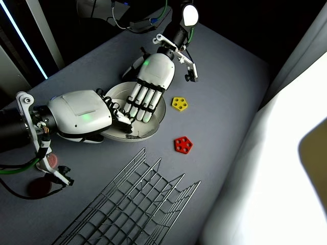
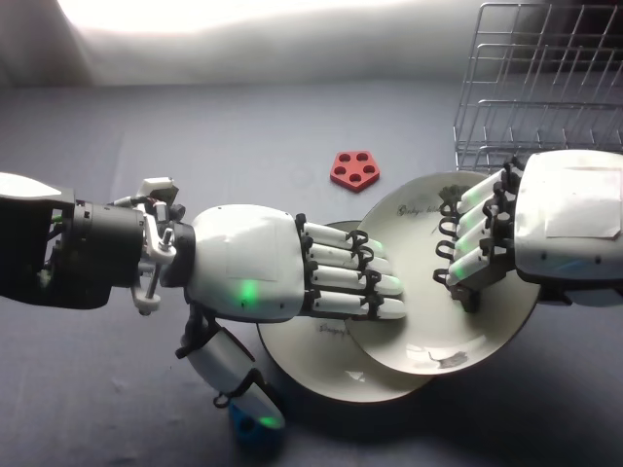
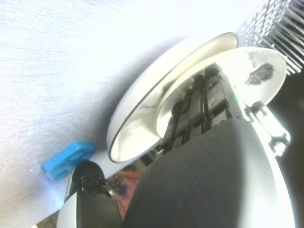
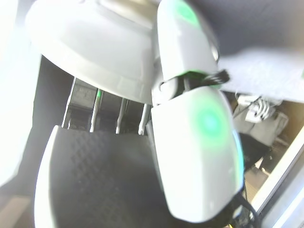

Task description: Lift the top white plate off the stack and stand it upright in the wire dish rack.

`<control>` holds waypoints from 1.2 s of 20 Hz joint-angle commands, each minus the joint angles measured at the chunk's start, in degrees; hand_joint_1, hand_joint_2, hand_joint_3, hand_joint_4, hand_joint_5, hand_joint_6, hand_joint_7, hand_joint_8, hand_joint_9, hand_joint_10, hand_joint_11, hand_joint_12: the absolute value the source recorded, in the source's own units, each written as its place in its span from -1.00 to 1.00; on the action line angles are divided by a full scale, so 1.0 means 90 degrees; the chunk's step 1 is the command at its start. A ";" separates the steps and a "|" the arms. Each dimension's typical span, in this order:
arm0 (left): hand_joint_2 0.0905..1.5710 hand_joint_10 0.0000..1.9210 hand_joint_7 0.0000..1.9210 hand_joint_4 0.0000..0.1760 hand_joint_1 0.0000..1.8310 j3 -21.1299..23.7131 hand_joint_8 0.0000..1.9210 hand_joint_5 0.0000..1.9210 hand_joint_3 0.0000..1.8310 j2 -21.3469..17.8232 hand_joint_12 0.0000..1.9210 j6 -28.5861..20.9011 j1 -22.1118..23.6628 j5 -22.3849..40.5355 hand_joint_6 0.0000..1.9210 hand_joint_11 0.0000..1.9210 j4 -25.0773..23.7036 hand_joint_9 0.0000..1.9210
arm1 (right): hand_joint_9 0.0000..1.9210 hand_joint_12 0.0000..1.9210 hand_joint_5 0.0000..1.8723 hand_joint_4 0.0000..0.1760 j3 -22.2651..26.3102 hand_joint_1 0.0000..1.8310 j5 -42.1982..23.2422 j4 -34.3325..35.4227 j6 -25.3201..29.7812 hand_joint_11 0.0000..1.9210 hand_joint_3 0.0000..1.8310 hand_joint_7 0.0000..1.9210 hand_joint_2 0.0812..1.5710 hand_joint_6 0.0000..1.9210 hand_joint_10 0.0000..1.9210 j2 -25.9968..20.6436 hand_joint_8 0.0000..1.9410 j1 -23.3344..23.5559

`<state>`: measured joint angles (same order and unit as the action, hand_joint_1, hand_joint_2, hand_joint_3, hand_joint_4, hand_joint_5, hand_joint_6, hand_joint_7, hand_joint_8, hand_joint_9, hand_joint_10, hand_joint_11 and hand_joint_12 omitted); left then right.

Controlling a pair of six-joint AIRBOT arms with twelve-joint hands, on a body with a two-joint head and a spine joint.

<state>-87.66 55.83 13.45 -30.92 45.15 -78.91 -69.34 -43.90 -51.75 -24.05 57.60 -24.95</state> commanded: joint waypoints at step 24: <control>0.21 -1.00 -0.89 -1.00 -0.90 -0.0605 -1.00 -0.93 -1.00 -0.0801 -0.98 -0.0231 0.1057 0.0344 -1.00 -0.87 0.0421 -0.88 | 0.26 0.30 0.11 -1.00 0.0830 0.64 -0.0083 0.0228 0.0546 0.11 -1.00 0.37 0.25 -0.14 -0.43 -0.0101 -0.85 0.1070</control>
<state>-93.10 48.75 11.51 -22.90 45.80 -78.70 -62.04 -39.77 -52.53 -19.18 57.14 -15.90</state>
